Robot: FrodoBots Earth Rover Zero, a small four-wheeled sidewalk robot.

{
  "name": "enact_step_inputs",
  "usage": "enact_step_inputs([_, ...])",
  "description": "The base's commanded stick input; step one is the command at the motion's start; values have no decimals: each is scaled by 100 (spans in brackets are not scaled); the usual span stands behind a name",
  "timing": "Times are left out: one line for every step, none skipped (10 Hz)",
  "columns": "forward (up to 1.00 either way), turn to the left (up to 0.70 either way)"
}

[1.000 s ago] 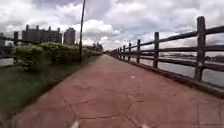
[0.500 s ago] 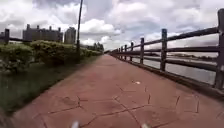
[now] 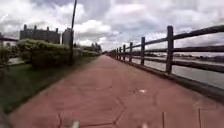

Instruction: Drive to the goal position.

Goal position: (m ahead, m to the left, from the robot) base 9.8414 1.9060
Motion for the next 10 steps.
enact_step_inputs([100,0])
enact_step_inputs([100,0])
enact_step_inputs([100,0])
enact_step_inputs([100,0])
enact_step_inputs([100,0])
enact_step_inputs([100,0])
enact_step_inputs([100,0])
enact_step_inputs([100,0])
enact_step_inputs([100,0])
enact_step_inputs([100,0])
